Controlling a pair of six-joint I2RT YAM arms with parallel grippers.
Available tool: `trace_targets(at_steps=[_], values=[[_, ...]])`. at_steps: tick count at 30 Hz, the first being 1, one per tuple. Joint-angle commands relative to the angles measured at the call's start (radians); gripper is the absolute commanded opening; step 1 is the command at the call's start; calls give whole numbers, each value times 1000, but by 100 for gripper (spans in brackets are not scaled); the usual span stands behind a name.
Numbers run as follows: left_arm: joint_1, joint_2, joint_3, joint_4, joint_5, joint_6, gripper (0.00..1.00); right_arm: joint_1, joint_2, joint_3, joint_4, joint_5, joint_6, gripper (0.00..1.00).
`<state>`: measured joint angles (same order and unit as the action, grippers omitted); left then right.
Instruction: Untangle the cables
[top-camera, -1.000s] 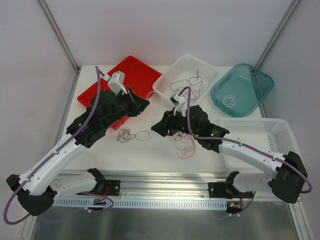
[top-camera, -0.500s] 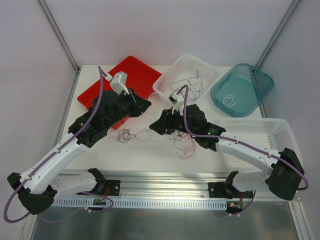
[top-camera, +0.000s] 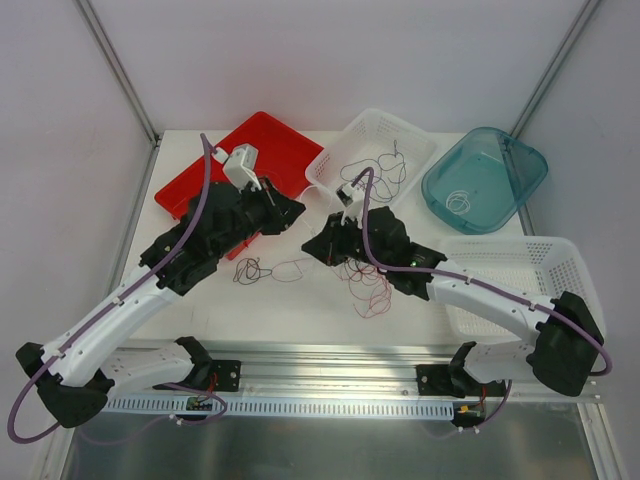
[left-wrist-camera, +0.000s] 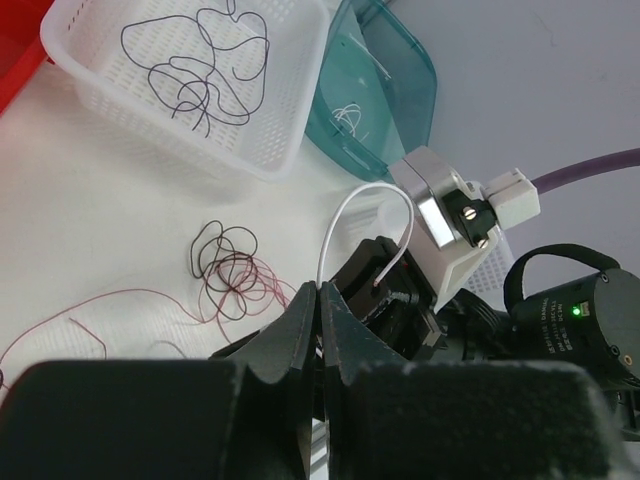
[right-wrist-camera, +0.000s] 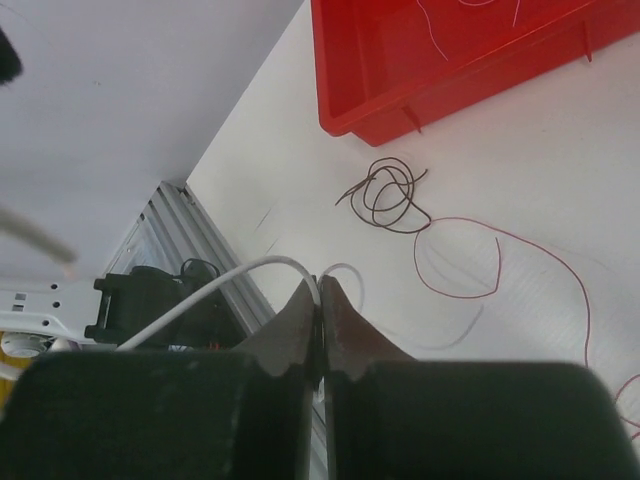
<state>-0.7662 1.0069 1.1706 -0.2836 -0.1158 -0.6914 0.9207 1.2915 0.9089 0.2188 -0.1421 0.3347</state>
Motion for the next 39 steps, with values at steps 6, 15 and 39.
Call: trace_targets(at_steps=[6, 15, 39], values=[[-7, -33, -32, 41, -94, 72, 25, -8, -93, 19, -117, 87, -75, 1], [27, -39, -60, 17, -104, 168, 84, -192, -234, 88, -467, 199, -163, 1], [228, 131, -186, -69, 183, 497, 99, -994, 333, 694, -585, 298, -212, 6]])
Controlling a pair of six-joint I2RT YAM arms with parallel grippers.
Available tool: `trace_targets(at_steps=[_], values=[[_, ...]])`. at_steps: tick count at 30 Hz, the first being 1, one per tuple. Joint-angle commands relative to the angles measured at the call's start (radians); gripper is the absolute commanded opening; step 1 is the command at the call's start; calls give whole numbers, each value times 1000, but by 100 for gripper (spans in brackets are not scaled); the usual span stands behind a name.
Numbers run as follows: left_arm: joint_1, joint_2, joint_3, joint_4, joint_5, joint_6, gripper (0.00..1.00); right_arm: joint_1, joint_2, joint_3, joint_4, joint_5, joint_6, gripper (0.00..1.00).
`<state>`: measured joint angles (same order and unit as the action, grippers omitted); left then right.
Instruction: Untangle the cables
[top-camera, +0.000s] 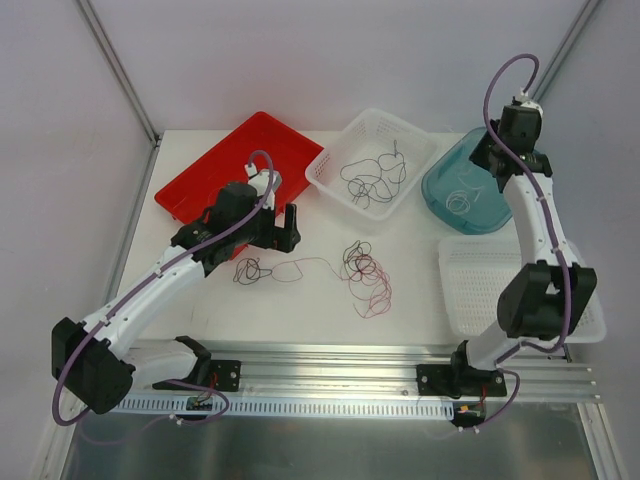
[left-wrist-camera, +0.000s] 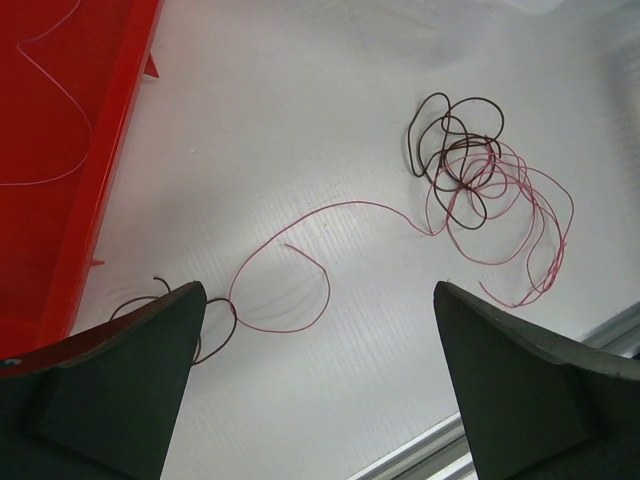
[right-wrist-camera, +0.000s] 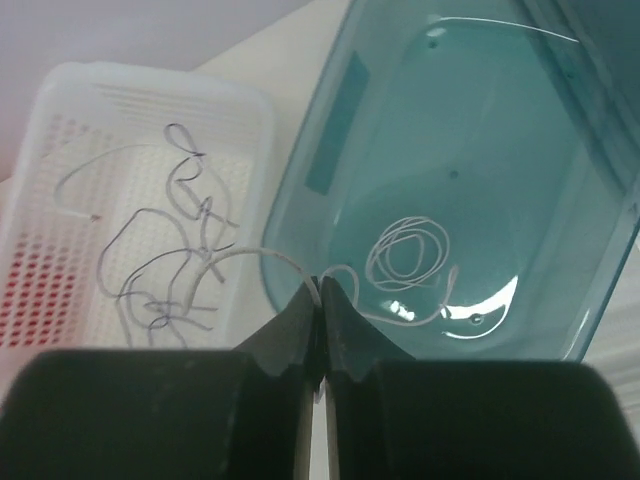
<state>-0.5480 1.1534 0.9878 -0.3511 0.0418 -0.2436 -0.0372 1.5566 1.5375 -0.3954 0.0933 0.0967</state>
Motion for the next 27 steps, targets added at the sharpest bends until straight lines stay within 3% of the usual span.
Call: trace_targets(at_steps=[1, 2, 5, 6, 9, 13, 19, 27], values=[[10, -11, -3, 0, 24, 50, 99, -43, 92, 73, 29, 81, 40, 7], [11, -11, -3, -2, 21, 52, 99, -56, 111, 84, 29, 100, 47, 9], [11, -3, -3, 0, 27, 53, 99, -82, 146, 87, 6, 118, 92, 32], [10, -1, -3, -2, 29, 55, 99, -82, 143, 76, -8, 118, 97, 49], [11, 6, 0, -6, 32, 59, 99, -81, 96, 24, -11, 82, 106, 72], [10, 11, 0, -8, 33, 58, 99, -63, 8, -37, -46, -19, 78, 78], [10, 35, 5, -14, 44, 56, 99, 43, -165, -166, -108, -187, -18, 78], [11, 77, 5, -38, 21, -22, 99, 342, -302, -364, -117, -290, -92, 74]])
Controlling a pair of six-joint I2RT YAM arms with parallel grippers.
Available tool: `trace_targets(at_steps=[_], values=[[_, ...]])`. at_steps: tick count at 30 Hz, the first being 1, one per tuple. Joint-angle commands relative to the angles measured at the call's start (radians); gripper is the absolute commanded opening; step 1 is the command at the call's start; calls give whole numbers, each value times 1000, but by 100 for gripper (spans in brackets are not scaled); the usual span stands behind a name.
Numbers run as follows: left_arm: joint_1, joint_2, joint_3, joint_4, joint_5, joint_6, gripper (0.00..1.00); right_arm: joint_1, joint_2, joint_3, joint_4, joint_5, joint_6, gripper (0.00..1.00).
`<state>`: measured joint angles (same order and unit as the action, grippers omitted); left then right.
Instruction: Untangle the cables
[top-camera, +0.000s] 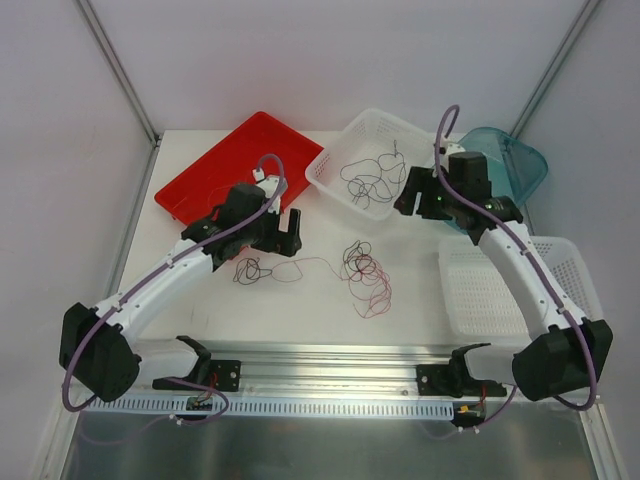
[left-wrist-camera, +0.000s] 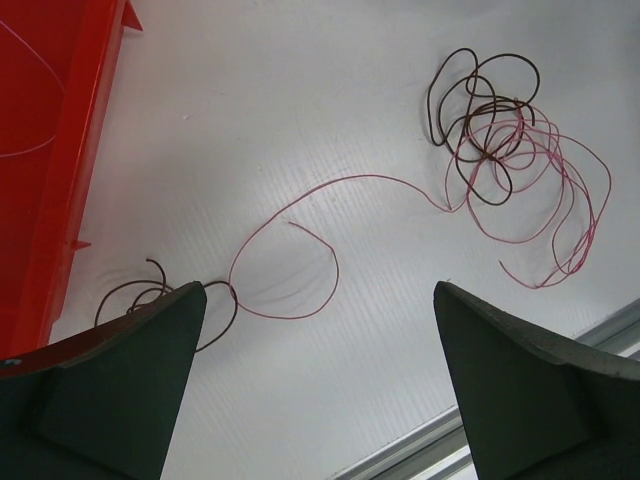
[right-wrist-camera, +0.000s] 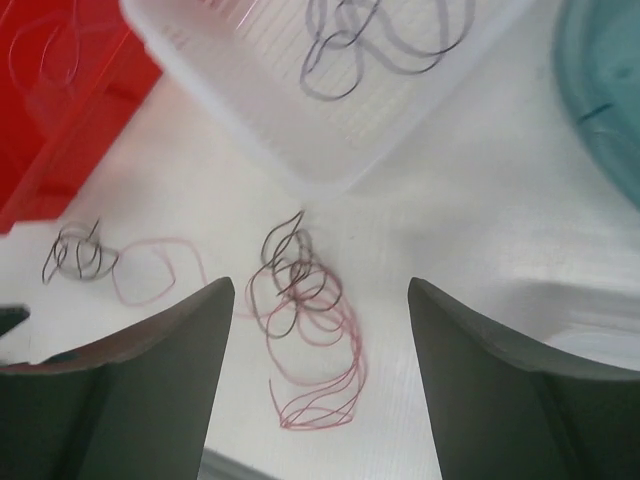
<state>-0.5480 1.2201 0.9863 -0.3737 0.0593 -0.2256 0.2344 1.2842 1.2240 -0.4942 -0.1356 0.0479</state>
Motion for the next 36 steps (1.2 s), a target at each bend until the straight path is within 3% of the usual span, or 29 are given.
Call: trace_targets(at_steps=[1, 4, 13, 18, 23, 30, 35, 36], values=[[10, 21, 6, -36, -16, -63, 99, 101, -39, -66, -15, -56, -43, 74], [10, 41, 8, -76, -120, -162, 99, 225, -52, -127, 5, -47, -43, 74], [14, 19, -123, -119, -393, -304, 99, 355, -118, -265, 66, -84, 9, 75], [37, 45, -139, -125, -455, -356, 99, 405, -201, -331, 74, -72, 18, 76], [72, 114, -141, -125, -464, -391, 91, 424, -272, -383, 60, -49, 23, 76], [77, 212, -143, -125, -441, -423, 63, 424, -342, -426, 31, -15, 12, 76], [77, 203, -158, -125, -426, -426, 16, 424, -355, -439, 42, -18, 17, 76], [76, 182, -164, -125, -421, -426, 12, 422, -358, -440, 45, -19, 17, 76]])
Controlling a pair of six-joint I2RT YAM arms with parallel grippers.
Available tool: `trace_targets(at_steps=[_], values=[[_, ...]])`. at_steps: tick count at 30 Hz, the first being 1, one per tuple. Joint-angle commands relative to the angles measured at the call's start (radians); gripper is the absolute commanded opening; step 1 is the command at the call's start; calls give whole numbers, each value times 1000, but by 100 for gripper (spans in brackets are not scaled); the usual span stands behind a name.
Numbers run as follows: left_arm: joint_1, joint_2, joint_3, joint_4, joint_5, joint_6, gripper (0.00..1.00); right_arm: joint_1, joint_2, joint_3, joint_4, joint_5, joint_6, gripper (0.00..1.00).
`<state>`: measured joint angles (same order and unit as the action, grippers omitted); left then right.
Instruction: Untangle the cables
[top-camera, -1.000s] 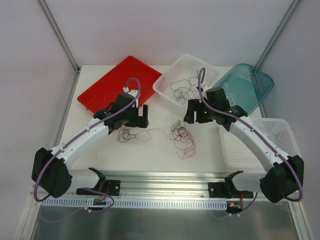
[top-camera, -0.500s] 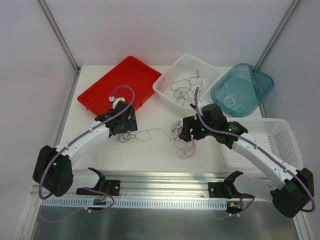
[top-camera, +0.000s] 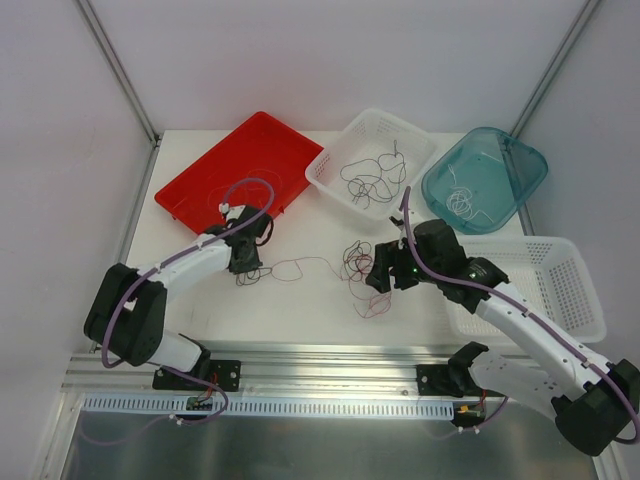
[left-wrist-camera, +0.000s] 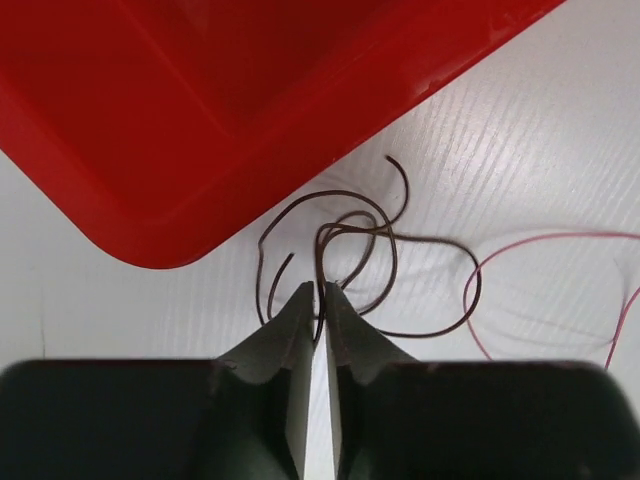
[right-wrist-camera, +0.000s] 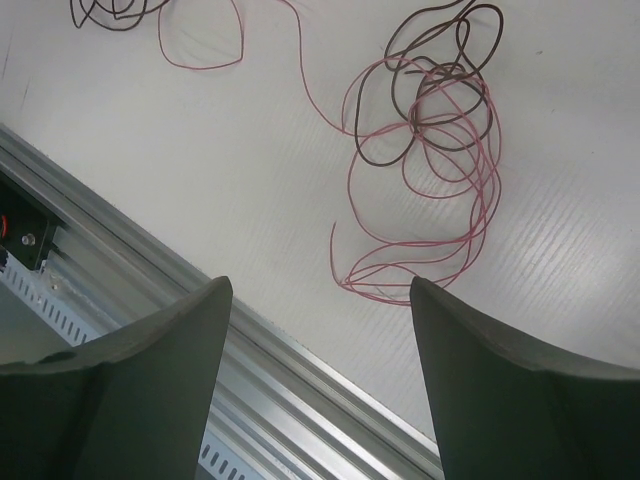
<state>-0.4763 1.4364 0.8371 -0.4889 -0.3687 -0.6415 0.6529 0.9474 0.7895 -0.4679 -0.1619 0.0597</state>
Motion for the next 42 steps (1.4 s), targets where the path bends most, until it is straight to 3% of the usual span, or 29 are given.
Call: trace_targets(at_steps=[1, 2, 9, 16, 19, 26, 32, 42], values=[[4, -47, -18, -10, 14, -3, 8, 7, -21, -6, 23, 7, 5, 76], [5, -59, -21, -11, 19, 5, 0, 5, -22, -7, 31, 4, 3, 76], [4, -235, -24, -25, 85, 52, 0, 7, -16, 4, 78, -53, 25, 76], [4, -421, 31, -30, 220, 153, 0, 33, -38, -27, 251, -109, 101, 75], [2, -488, 86, -40, 269, 199, 0, 47, -33, -32, 331, -148, 137, 75], [4, -629, 296, -97, 217, 333, 0, 80, 4, 0, 364, -156, 149, 75], [4, -628, 421, -96, 483, 370, 0, 109, 37, 11, 391, -134, 144, 75], [2, -627, 444, -96, 557, 342, 0, 157, 165, 105, 462, -163, 94, 75]])
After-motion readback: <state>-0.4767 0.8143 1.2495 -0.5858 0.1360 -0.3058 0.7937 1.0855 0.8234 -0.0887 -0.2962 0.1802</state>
